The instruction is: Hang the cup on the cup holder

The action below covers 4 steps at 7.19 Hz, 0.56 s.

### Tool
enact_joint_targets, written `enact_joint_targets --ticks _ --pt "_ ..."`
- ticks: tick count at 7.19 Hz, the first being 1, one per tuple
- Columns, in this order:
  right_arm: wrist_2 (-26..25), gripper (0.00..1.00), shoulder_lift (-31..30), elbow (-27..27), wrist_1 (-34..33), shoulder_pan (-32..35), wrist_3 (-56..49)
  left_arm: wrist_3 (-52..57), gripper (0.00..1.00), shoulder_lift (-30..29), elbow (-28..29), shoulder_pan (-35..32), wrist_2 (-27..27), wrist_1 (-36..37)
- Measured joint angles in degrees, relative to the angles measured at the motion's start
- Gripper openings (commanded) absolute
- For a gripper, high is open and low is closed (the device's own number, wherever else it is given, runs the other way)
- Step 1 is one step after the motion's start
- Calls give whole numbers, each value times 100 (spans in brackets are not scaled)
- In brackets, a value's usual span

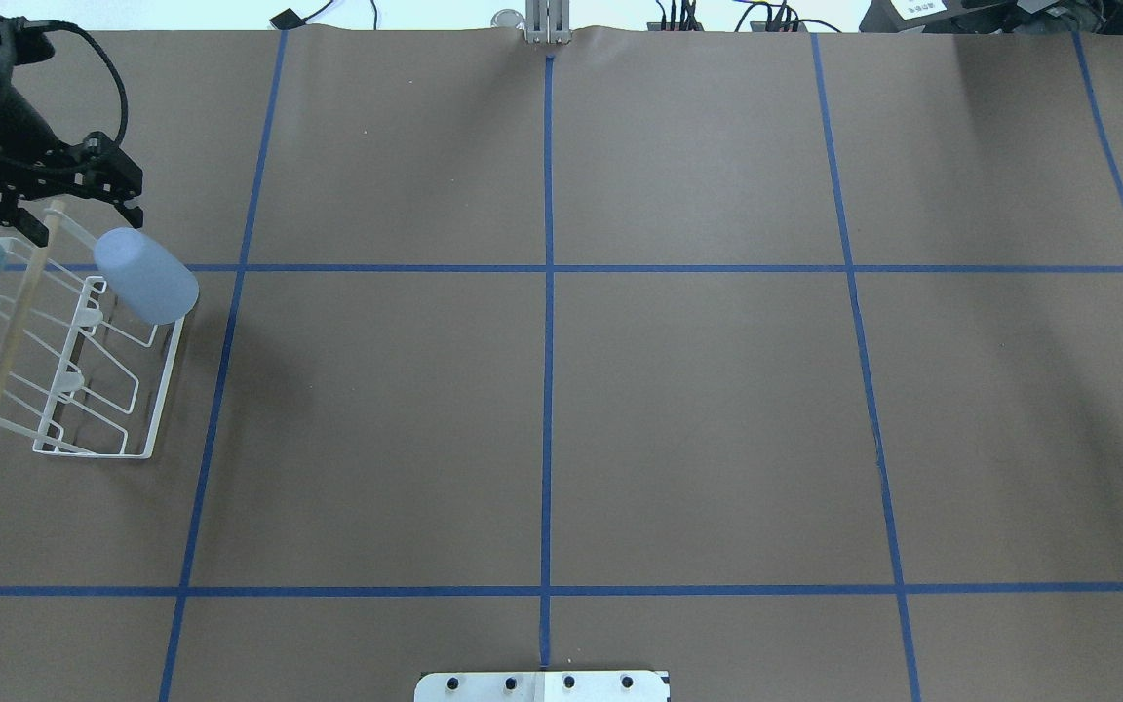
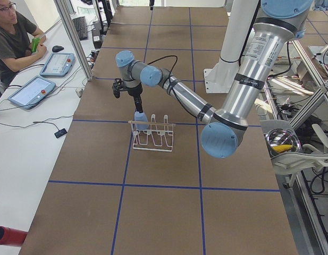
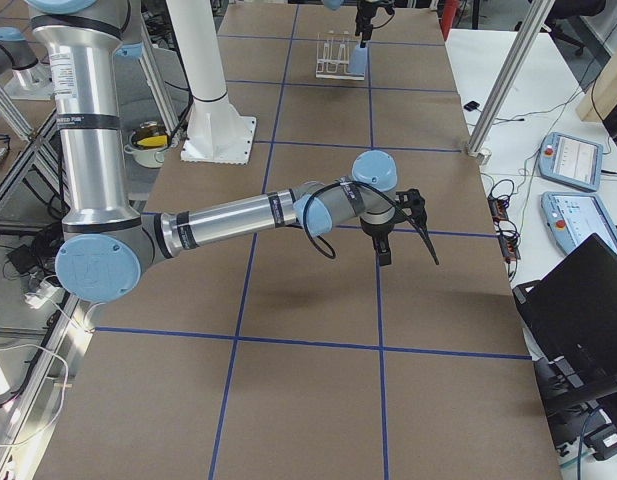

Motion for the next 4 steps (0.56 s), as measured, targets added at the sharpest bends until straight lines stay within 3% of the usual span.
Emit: enact_joint_targets --ticks 2,4 --pt "-56 100 46 118 -525 74 -360 1988 99 426 -244 -745 47 -37" --pt "-269 100 118 350 -1457 250 -1148 3644 99 757 -30 -1432 26 -119"
